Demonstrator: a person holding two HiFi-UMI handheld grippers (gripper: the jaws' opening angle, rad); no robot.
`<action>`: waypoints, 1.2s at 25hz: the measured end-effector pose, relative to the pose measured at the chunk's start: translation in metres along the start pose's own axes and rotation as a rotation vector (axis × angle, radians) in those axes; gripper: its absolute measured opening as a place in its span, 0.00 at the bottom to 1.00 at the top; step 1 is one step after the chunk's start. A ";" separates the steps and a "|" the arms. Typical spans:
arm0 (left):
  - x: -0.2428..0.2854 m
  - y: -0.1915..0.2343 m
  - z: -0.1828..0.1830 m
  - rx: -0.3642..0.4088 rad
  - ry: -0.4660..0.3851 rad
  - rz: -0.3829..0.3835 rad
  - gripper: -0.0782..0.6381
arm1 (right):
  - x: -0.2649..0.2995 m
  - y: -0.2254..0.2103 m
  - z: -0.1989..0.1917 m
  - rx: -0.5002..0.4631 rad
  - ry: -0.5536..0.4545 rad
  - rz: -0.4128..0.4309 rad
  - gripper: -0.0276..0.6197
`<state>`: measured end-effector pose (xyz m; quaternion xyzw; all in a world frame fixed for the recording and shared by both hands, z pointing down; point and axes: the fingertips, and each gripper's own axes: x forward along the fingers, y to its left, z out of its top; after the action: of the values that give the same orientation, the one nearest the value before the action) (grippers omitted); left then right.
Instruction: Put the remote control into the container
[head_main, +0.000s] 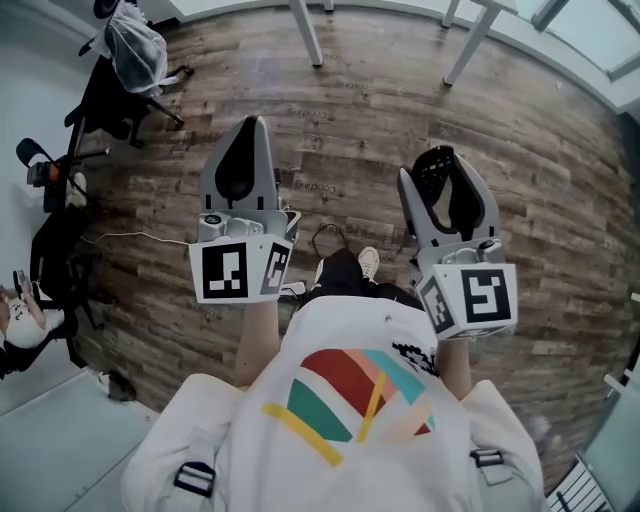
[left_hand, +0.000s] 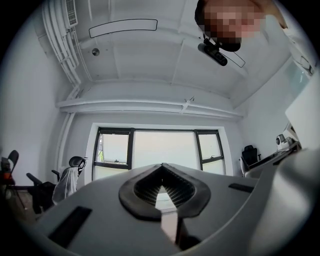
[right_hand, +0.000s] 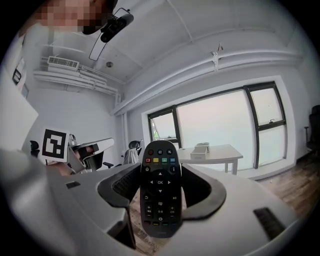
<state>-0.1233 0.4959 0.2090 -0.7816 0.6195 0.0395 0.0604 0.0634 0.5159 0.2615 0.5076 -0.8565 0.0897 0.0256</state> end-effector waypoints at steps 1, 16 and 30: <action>0.001 0.000 -0.001 0.002 0.002 0.001 0.12 | 0.002 -0.001 0.000 -0.001 0.001 0.003 0.44; 0.058 0.002 0.002 0.005 -0.038 -0.048 0.12 | 0.032 -0.031 0.016 -0.017 -0.023 -0.039 0.44; 0.190 0.028 -0.019 -0.033 -0.051 -0.086 0.12 | 0.140 -0.073 0.039 -0.042 -0.003 -0.039 0.44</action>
<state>-0.1077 0.3038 0.2004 -0.8071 0.5830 0.0667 0.0649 0.0609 0.3535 0.2510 0.5237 -0.8482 0.0704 0.0365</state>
